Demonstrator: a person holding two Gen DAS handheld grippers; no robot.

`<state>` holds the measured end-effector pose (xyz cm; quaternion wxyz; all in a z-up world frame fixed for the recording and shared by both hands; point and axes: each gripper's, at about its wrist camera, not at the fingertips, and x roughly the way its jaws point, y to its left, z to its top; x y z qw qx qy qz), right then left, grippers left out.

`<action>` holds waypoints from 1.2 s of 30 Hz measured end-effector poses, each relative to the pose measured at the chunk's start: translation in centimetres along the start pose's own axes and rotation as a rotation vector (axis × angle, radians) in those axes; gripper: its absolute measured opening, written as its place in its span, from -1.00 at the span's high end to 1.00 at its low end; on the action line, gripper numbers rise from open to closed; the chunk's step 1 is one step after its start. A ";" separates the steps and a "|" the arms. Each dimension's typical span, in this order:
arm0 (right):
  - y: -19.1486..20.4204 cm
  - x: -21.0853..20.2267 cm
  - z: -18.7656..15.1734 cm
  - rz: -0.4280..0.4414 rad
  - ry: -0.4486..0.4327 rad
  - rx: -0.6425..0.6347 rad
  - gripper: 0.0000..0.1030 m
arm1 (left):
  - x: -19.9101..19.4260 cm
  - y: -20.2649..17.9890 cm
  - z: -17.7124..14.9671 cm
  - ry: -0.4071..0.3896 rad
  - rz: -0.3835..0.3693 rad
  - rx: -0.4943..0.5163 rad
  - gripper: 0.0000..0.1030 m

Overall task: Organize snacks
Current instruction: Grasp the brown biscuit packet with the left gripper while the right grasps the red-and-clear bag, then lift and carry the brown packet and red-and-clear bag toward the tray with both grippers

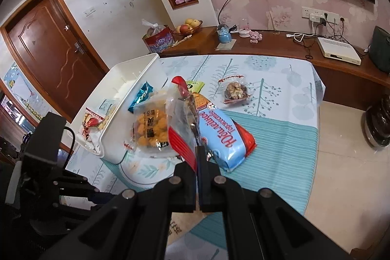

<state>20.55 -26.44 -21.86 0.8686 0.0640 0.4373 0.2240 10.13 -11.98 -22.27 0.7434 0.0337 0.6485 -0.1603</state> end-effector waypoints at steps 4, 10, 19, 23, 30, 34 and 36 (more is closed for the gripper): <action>-0.4 -1.1 -0.8 -0.002 0.005 0.018 1.00 | 1.0 -1.0 1.3 0.021 -0.014 0.007 0.37; -1.4 -2.4 -2.0 -0.006 0.015 0.057 1.00 | 3.7 -2.0 1.9 0.085 -0.005 -0.006 0.00; -3.4 -3.5 -3.9 -0.039 0.036 0.097 1.00 | 7.3 -2.6 2.5 0.128 0.028 -0.006 -0.30; -3.9 -3.7 -4.4 -0.054 0.042 0.108 0.99 | 8.7 -3.2 2.6 0.137 0.062 0.013 -0.30; -4.2 -3.7 -4.7 -0.061 0.059 0.109 0.99 | 9.5 -4.6 3.0 0.108 0.105 0.017 -0.22; -4.2 -3.7 -4.8 -0.060 0.064 0.104 0.99 | 9.1 -4.9 3.3 0.098 0.114 0.020 -0.06; -4.1 -3.6 -4.7 -0.060 0.066 0.102 0.99 | 9.0 -5.0 3.4 0.099 0.110 0.020 -0.03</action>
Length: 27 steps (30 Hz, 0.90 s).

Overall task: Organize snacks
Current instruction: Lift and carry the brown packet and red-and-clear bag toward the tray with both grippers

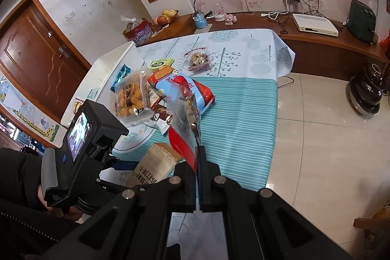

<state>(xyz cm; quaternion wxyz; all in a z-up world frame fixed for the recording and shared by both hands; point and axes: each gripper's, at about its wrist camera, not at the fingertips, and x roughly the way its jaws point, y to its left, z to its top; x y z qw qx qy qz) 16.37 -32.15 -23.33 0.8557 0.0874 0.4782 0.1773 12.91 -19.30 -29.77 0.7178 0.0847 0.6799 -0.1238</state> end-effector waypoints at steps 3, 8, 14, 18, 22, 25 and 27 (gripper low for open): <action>0.4 0.1 0.1 0.000 0.006 -0.007 0.99 | -0.2 0.2 -0.1 0.005 0.001 -0.005 -0.03; 1.5 0.1 0.3 0.000 0.012 -0.028 0.99 | -0.4 1.1 -0.9 0.017 -0.016 -0.015 -0.03; 3.5 0.4 0.3 0.000 0.022 -0.056 0.99 | -1.8 2.5 -1.8 -0.010 -0.023 -0.006 -0.03; 5.3 0.7 0.4 0.014 0.024 -0.079 0.99 | -3.5 4.3 -2.4 -0.043 -0.020 -0.017 -0.02; 7.3 0.9 0.6 0.026 0.015 -0.098 0.99 | -5.5 6.4 -3.1 -0.083 -0.024 -0.023 -0.03; 8.7 1.1 0.8 0.028 0.005 -0.101 0.99 | -7.1 7.9 -3.7 -0.109 -0.024 -0.015 -0.03; 9.7 1.3 0.9 0.028 -0.002 -0.102 0.99 | -8.5 9.2 -4.1 -0.133 -0.021 -0.010 -0.03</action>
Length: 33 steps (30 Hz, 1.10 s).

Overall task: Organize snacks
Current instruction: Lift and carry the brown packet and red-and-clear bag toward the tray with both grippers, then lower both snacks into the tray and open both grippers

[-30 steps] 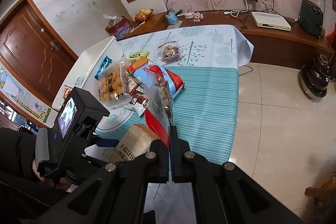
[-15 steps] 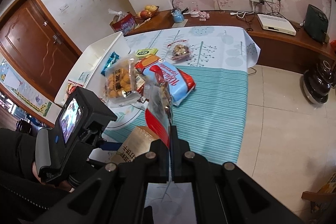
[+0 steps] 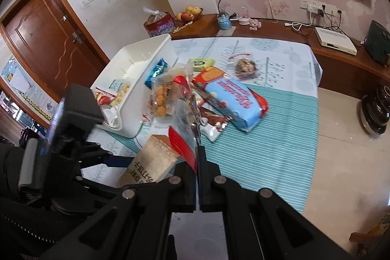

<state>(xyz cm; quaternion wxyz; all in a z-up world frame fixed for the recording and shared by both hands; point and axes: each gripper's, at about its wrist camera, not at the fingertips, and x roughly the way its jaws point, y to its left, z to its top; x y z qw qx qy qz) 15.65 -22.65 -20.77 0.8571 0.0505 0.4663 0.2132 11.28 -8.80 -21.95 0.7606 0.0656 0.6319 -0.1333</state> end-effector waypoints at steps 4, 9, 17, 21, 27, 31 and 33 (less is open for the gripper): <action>1.9 0.3 0.5 -0.002 -0.017 0.002 0.99 | -3.0 2.1 -0.3 -0.059 0.005 0.005 -0.03; 4.3 0.9 1.2 -0.004 -0.035 0.004 0.99 | -5.8 5.3 -0.1 -0.113 0.001 -0.002 -0.03; 8.8 2.9 2.7 0.000 -0.063 -0.001 0.99 | -8.8 9.8 0.3 -0.177 -0.003 -0.013 -0.03; 11.1 4.2 3.6 0.002 -0.080 -0.001 0.99 | -9.5 12.2 0.8 -0.202 0.010 -0.021 -0.03; 14.1 6.6 5.9 -0.015 -0.123 -0.003 0.99 | -10.5 17.4 2.2 -0.249 0.013 -0.057 -0.03; 16.1 8.6 7.6 -0.014 -0.147 0.005 0.99 | -10.6 20.9 3.1 -0.271 0.013 -0.087 -0.03; 16.9 9.3 8.3 -0.019 -0.163 0.002 0.99 | -10.5 22.6 3.6 -0.275 0.029 -0.094 -0.03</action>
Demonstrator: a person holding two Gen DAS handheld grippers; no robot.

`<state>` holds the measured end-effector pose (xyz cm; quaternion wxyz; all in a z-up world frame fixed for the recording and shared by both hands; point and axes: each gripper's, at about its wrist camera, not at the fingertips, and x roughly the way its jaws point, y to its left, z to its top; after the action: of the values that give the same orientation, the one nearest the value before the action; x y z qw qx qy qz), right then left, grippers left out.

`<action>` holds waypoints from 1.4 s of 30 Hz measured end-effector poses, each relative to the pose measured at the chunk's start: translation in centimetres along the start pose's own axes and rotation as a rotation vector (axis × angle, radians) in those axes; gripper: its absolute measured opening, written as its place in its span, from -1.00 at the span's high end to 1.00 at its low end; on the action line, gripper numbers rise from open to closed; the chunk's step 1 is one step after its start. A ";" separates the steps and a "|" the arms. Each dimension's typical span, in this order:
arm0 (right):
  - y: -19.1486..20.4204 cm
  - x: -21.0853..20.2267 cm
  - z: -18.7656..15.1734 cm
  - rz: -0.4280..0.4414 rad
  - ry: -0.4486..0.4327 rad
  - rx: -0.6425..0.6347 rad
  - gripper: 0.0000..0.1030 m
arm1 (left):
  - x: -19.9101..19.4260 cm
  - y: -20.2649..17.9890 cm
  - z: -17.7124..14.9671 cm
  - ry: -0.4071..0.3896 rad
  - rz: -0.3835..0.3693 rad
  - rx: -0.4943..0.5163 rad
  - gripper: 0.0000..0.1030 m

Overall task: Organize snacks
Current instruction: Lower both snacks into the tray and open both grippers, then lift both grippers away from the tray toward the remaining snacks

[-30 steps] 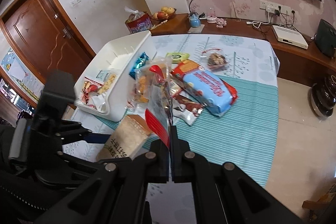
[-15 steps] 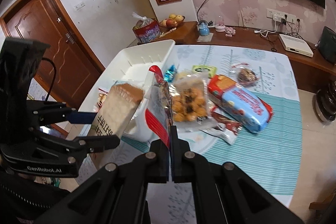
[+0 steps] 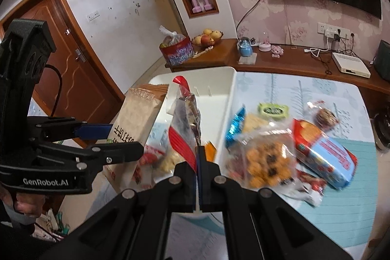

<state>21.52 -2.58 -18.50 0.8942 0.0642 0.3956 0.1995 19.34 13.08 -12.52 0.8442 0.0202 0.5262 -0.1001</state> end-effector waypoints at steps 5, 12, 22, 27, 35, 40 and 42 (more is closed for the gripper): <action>2.0 1.6 1.4 0.000 -0.049 -0.008 0.99 | 0.6 4.2 1.4 -0.007 0.018 -0.057 -0.03; 3.8 3.4 2.7 -0.033 -0.065 -0.046 0.99 | 0.8 7.5 3.2 -0.045 0.051 -0.100 -0.03; 4.6 3.9 3.7 -0.043 -0.073 -0.073 0.98 | 1.0 8.0 3.7 -0.071 0.054 -0.140 -0.36; 4.4 3.5 3.3 -0.048 -0.058 -0.076 0.81 | 0.7 7.9 3.4 -0.061 0.055 -0.149 -0.38; 3.1 1.3 2.0 -0.055 -0.050 -0.045 0.24 | -0.2 6.2 2.6 -0.074 0.061 -0.138 -0.41; 1.5 -0.6 0.9 -0.069 -0.049 -0.023 0.08 | -1.0 4.3 1.8 -0.077 0.057 -0.142 -0.41; 0.9 -1.3 0.5 -0.073 -0.039 -0.019 0.06 | -1.4 3.3 1.5 -0.077 0.051 -0.146 -0.41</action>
<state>20.86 -2.29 -17.02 0.9090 0.0453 0.3782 0.1692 20.71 16.35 -10.87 0.8652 -0.0321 0.4988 -0.0406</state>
